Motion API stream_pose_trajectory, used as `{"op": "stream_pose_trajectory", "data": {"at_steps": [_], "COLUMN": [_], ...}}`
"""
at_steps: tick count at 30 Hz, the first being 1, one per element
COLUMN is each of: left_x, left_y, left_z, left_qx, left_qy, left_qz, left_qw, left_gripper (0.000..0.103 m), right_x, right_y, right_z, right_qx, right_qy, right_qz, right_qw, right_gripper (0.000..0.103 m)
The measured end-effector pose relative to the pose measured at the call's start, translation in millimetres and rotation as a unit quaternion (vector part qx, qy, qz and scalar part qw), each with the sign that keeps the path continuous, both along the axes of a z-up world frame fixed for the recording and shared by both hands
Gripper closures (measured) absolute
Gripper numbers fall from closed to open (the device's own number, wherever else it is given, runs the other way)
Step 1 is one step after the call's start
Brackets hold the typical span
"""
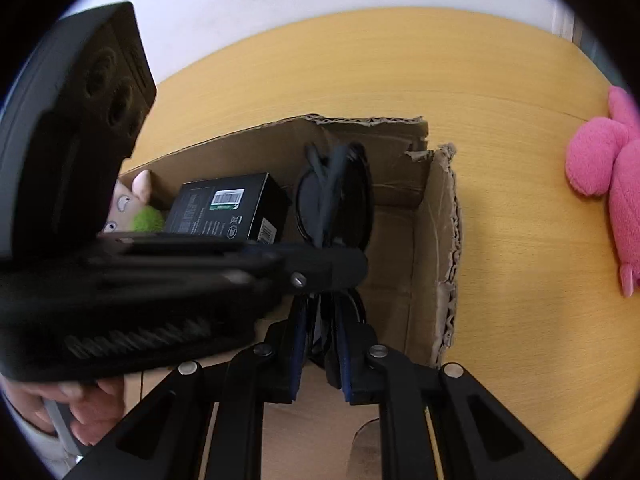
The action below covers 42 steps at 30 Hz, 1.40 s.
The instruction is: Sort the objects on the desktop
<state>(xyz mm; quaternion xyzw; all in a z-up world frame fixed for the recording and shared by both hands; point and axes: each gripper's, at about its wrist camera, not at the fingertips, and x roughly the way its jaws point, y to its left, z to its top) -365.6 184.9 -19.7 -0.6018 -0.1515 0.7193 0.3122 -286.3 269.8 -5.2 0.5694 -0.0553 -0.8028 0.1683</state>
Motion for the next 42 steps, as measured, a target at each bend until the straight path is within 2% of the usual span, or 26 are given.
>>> {"op": "stream_pose_trajectory", "data": {"at_steps": [6,7,9,11,13,15,16,19,21,22,23,24,26,27,30,33,35,37,40,42], "left_x": [-4.8,-3.7,-2.9,0.4,7.7,19.4,26.3,64.0,99.1,117.1,137.5,159.8,196.5,214.6,265.7,313.3,336.8,355.2,371.5,376.4], "left_y": [-0.7,-0.5,-1.6,-4.0,-8.3,-15.0,-19.3,-39.8,-60.4,-71.4,-83.3,-96.1,-117.6,-128.9,-165.2,-193.2,-207.2,-221.6,-228.4,-228.3], "left_z": [-8.3,-6.9,-3.9,2.0,14.2,32.7,43.8,95.2,130.5,145.2,158.9,171.4,185.2,188.3,182.6,161.9,143.3,119.3,89.5,71.3], "left_qx": [0.002,-0.002,-0.002,-0.003,-0.014,-0.011,-0.008,-0.028,-0.039,-0.048,-0.062,-0.09,-0.146,-0.162,-0.194,-0.211,-0.216,-0.24,-0.251,-0.252], "left_qy": [-0.017,-0.016,-0.017,-0.013,0.003,0.019,0.034,0.124,0.191,0.222,0.256,0.295,0.346,0.364,0.39,0.399,0.397,0.394,0.391,0.387], "left_qz": [0.007,0.008,0.01,0.012,0.017,0.018,0.02,0.035,0.052,0.062,0.075,0.096,0.135,0.15,0.193,0.232,0.255,0.278,0.285,0.281], "left_qw": [0.9998,0.9998,0.9998,0.9998,0.9998,0.9996,0.9992,0.9912,0.9794,0.9718,0.9617,0.9465,0.9168,0.9047,0.8794,0.8617,0.855,0.8427,0.8386,0.8413], "left_gripper": [0.097,0.094,0.087,0.064,0.06,0.06,0.06,0.055,0.045,0.037,0.027,0.023,0.008,0.006,0.002,0.002,0.002,0.002,0.002,0.002], "right_x": [5.3,7.7,12.5,18.1,27.7,41.7,51.4,89.4,121.6,134.6,127.7,129.2,169.5,187.5,213.9,237.8,249.9,259.2,261.0,260.8], "right_y": [-5.0,-5.0,-5.9,-6.0,-3.8,-2.2,-0.8,1.8,3.9,4.9,11.8,26.6,20.2,17.4,-3.1,-21.2,-26.0,-31.1,-33.8,-35.9], "right_z": [-2.8,-2.8,-2.8,-1.0,7.0,21.8,32.2,65.1,90.7,101.3,108.1,123.9,125.8,126.2,111.2,87.9,69.7,57.1,41.5,29.8], "right_qx": [0.029,0.03,0.044,0.05,0.038,0.04,0.043,0.038,0.03,0.023,0.02,0.018,0.013,0.012,0.017,0.025,0.033,0.033,0.033,0.037], "right_qy": [-0.002,-0.002,0.001,0.004,0.013,0.038,0.055,0.11,0.164,0.19,0.211,0.237,0.279,0.294,0.316,0.324,0.325,0.324,0.318,0.321], "right_qz": [-0.011,-0.013,-0.016,-0.019,-0.023,-0.02,-0.02,-0.023,-0.025,-0.024,-0.024,-0.023,-0.017,-0.018,-0.029,-0.016,-0.015,-0.022,-0.036,-0.04], "right_qw": [1.0,0.999,0.999,0.999,0.999,0.998,0.997,0.993,0.986,0.981,0.977,0.971,0.96,0.956,0.948,0.946,0.945,0.945,0.947,0.945], "right_gripper": [0.09,0.09,0.089,0.083,0.066,0.064,0.06,0.043,0.033,0.026,0.023,0.023,0.022,0.02,0.02,0.02,0.02,0.02,0.02,0.02]}}
